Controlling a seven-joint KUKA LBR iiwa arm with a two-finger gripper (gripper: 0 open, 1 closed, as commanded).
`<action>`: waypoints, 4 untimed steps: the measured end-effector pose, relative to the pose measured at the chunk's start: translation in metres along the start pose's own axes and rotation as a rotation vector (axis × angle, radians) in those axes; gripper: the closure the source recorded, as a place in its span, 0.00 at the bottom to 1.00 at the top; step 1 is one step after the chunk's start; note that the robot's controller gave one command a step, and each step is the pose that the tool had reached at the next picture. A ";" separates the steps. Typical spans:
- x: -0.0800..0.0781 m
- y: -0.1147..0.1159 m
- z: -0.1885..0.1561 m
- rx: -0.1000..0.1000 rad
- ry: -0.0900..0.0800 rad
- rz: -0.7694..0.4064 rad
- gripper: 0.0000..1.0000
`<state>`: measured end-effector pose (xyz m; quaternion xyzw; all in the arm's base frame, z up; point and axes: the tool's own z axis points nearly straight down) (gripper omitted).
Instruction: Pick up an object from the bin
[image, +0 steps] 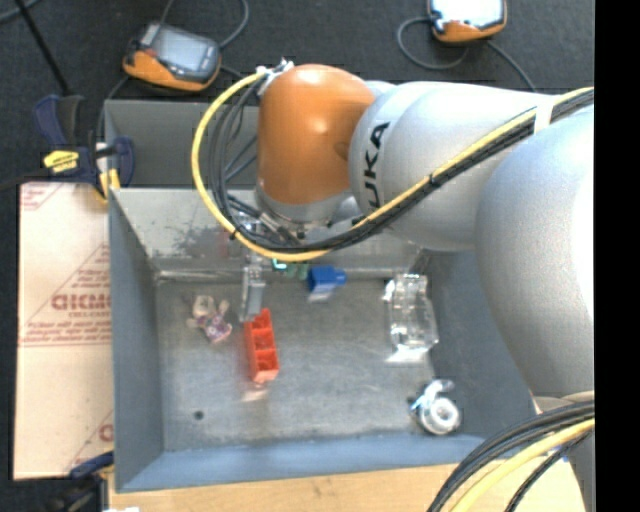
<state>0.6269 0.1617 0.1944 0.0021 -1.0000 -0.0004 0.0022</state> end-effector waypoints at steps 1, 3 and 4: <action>0.004 -0.014 0.126 0.003 -0.003 -0.402 0.00; -0.001 -0.007 0.052 -0.001 -0.016 -0.301 1.00; 0.000 -0.008 0.056 -0.001 -0.009 -0.299 0.00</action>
Offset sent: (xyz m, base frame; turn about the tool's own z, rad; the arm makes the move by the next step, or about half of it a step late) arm -0.0043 -0.0125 -0.1244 -0.4030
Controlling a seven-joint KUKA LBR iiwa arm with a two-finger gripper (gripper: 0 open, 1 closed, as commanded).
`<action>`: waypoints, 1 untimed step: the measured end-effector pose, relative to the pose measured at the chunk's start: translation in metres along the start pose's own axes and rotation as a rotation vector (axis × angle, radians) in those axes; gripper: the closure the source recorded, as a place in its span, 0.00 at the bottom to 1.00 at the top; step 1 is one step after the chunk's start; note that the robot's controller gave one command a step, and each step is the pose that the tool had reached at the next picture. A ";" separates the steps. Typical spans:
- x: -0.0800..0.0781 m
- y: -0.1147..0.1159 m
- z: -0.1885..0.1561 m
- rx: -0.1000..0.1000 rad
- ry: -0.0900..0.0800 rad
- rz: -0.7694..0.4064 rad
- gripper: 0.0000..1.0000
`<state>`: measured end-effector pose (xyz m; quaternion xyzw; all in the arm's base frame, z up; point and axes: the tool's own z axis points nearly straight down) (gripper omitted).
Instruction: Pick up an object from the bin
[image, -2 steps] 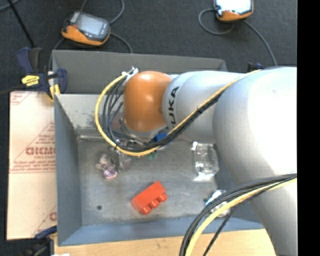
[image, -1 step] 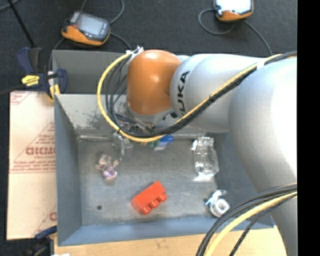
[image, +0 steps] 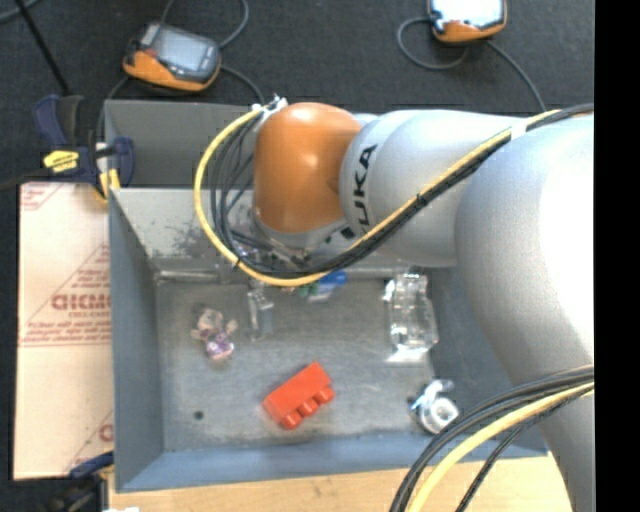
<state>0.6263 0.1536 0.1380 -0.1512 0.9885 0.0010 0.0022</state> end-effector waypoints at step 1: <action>-0.030 0.023 0.069 0.001 0.000 -0.301 0.00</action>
Offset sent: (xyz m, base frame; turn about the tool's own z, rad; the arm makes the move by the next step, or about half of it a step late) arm 0.0208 0.0319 -0.0680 -0.3032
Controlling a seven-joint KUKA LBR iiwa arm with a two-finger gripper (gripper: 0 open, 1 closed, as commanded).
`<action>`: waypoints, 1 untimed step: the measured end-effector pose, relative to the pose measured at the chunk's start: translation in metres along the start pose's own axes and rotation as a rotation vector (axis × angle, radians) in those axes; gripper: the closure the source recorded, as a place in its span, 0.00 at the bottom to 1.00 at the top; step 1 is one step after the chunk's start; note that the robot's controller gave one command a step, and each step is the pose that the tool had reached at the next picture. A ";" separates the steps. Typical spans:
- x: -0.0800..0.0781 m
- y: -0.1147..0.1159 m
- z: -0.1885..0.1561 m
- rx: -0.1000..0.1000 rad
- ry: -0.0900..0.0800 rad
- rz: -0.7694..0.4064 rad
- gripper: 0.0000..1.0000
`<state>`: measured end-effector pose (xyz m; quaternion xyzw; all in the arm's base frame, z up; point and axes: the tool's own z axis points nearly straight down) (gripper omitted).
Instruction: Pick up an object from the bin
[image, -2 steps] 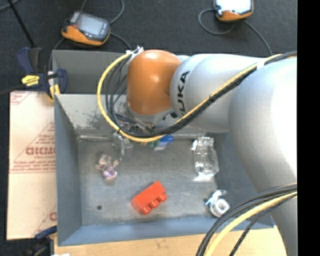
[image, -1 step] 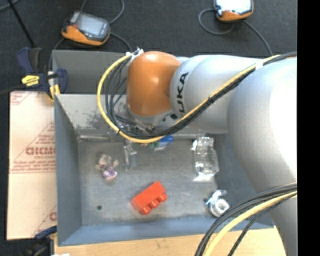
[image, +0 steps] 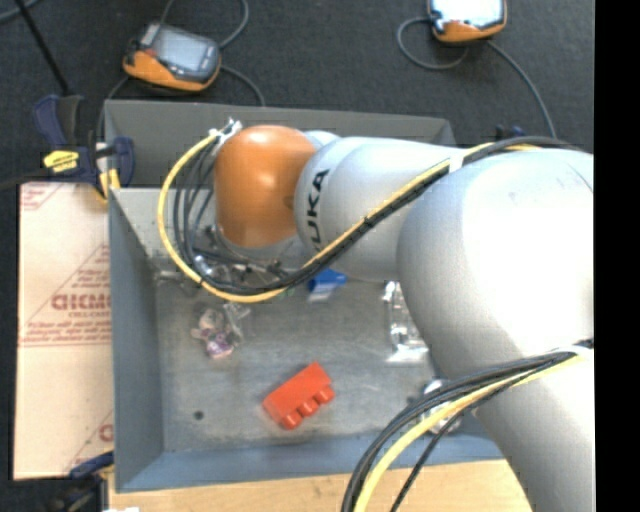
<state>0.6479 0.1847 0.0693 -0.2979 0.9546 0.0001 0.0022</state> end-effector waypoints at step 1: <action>-0.001 0.000 -0.002 -0.001 -0.004 0.005 1.00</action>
Offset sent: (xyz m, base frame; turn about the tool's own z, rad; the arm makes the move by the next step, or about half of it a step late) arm 0.0000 0.0000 0.0000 0.0000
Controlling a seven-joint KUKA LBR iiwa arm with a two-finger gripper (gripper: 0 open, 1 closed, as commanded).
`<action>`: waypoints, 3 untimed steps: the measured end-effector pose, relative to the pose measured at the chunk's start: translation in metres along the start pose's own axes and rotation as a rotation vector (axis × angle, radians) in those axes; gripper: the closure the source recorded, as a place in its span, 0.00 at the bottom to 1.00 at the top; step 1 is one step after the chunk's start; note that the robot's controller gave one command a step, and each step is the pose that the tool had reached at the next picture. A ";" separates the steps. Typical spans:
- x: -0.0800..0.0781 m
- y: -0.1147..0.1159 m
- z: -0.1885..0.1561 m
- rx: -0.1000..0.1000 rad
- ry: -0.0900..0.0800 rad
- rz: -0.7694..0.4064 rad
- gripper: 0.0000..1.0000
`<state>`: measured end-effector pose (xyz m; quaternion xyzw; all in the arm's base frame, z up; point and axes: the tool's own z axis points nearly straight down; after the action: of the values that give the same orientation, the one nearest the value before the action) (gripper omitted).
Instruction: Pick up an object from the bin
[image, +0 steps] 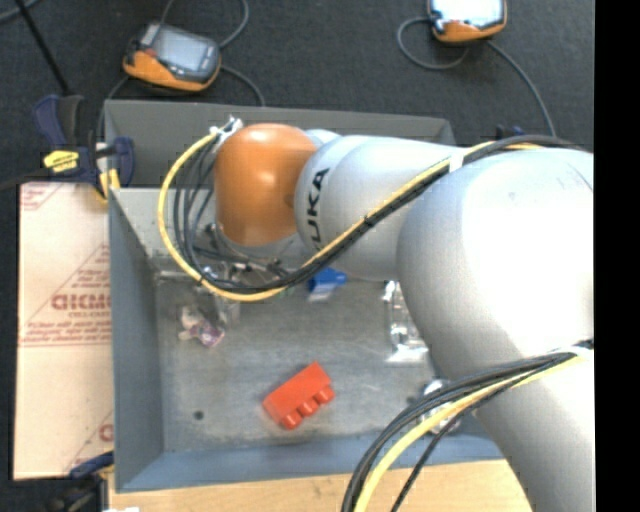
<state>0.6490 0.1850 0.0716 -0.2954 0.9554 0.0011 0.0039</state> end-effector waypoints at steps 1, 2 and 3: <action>-0.011 0.015 -0.038 0.002 -0.003 -0.014 1.00; -0.010 0.015 -0.035 -0.001 0.002 -0.012 0.00; 0.005 0.029 -0.001 0.002 0.001 -0.437 0.00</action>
Offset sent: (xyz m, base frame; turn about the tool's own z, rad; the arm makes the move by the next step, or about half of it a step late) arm -0.0024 0.0180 0.0340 -0.0132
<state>0.6286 0.2059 0.0723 -0.4955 0.8686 -0.0009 0.0041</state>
